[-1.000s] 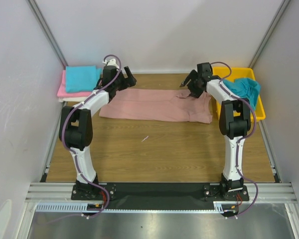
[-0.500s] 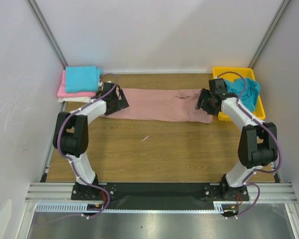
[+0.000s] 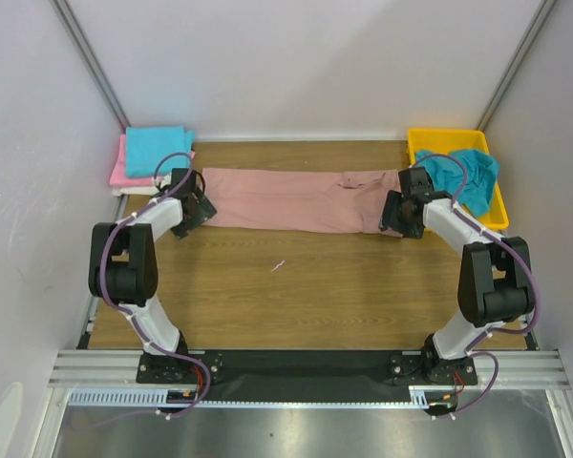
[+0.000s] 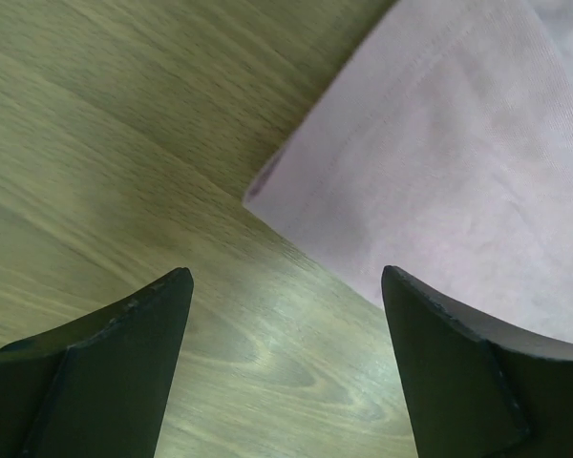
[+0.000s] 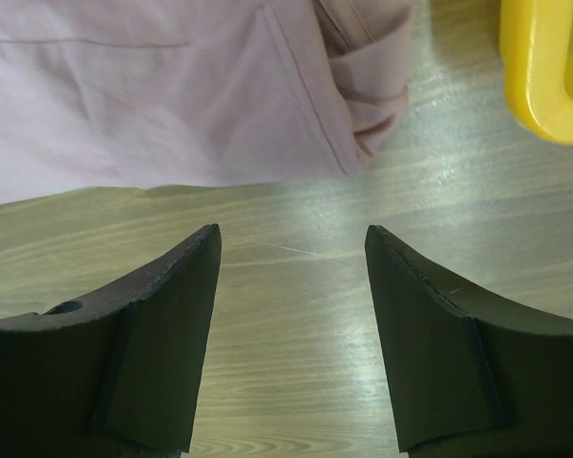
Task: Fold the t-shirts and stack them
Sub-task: Fold the tshirt
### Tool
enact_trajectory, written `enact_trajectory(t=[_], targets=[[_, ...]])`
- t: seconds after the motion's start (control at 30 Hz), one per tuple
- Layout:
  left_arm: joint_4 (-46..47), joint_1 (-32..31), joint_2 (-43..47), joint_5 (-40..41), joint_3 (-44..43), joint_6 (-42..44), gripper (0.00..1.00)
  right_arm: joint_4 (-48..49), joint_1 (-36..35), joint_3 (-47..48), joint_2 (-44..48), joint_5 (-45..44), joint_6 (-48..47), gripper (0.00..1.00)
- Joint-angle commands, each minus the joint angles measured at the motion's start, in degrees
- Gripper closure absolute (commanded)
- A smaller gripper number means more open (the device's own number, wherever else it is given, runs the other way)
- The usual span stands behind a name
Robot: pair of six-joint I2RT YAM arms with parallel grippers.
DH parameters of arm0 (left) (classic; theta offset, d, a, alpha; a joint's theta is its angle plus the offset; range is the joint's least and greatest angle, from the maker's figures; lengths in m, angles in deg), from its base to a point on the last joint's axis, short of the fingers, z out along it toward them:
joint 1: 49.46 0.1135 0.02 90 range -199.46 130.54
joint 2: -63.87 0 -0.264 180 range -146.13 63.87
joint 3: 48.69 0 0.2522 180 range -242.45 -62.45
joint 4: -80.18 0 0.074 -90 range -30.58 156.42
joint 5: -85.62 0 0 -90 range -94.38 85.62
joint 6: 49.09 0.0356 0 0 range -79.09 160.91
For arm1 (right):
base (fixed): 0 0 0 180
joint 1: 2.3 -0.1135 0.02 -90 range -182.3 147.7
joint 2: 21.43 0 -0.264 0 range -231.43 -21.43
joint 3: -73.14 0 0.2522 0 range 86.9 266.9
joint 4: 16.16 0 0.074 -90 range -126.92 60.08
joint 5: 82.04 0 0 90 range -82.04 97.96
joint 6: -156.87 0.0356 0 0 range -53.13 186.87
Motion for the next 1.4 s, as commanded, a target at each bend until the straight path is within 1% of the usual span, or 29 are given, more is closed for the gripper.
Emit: enact_trajectory(t=[0.0,0.07,0.17,0.2,0.27,0.3,0.47,0.57,0.6,0.67,0.73,0.77,0.8,0.87,0.97,1.03,1.07,1.1,1.23,1.37], targets=[[1.56,1.11,2.09,2.45,-0.06,-1.44,0.14,1.02,0.27,-1.60,3.42,-2.27,0.84,0.33],[3.83,1.47,1.39,2.28,0.38,-1.62,0.18,1.19,0.45,-2.39,4.47,-3.24,1.20,0.34],[6.22,1.56,0.33,2.10,0.29,-1.88,0.31,0.84,1.32,-3.98,5.36,-4.38,1.99,0.36],[6.57,1.56,-0.19,2.19,0.03,-2.14,0.39,0.67,1.50,-4.33,5.45,-4.99,2.08,0.37],[6.58,1.56,-1.33,2.45,-0.94,-2.15,0.46,-0.30,2.55,-4.33,5.45,-5.79,2.69,0.39],[6.58,1.56,-1.69,2.72,-1.20,-2.15,0.52,-0.56,2.82,-4.33,5.45,-5.79,2.69,0.40],[7.01,1.56,-2.57,3.95,-1.73,-2.15,0.60,-0.13,3.35,-4.16,5.80,-5.70,2.52,0.42],[7.02,1.73,-2.75,5.26,-1.64,-2.23,0.67,0.22,3.44,-3.98,5.54,-5.79,2.60,0.44],[6.84,2.08,-2.83,5.18,-1.64,-2.58,0.73,0.31,3.43,-3.98,5.45,-5.96,2.60,0.45],[7.19,2.26,-2.75,5.00,-1.38,-2.85,0.79,0.40,3.43,-3.89,5.10,-6.14,2.52,0.46],[6.58,2.35,-2.83,5.26,-1.64,-2.85,0.93,0.31,3.44,-3.80,4.57,-6.49,2.34,0.47],[6.23,2.35,-2.92,5.35,-1.82,-2.94,0.98,0.31,3.43,-3.89,4.39,-6.84,2.08,0.48],[5.79,2.52,-3.09,5.44,-1.91,-3.20,1.00,0.57,3.52,-3.98,4.30,-7.37,1.56,0.48],[5.44,2.70,-3.10,5.27,-2.00,-3.38,1.00,1.10,3.43,-4.15,3.95,-7.55,0.94,0.50],[4.56,2.79,-3.18,5.18,-2.43,-3.38,1.00,3.64,3.17,-4.86,3.78,-4.49,-1.08,0.53],[3.07,2.79,-3.10,6.58,-3.40,-2.94,1.00,5.67,2.30,-5.12,3.78,-3.25,-3.09,0.53],[2.71,4.53,-3.01,7.11,-3.58,-2.15,1.00,6.11,1.94,-5.12,3.69,-2.72,-3.72,0.53],[2.54,4.54,-2.83,7.55,-3.58,-1.80,1.00,7.16,1.33,-5.21,3.60,-2.54,-4.51,0.54],[2.97,5.51,-2.39,7.29,-3.05,-0.92,1.00,8.05,-0.43,-4.86,2.02,-3.06,-6.62,0.54],[2.89,5.69,-3.01,7.11,-3.58,-0.48,1.00,7.96,-0.87,-4.33,0.44,-2.02,-8.81,0.58]])
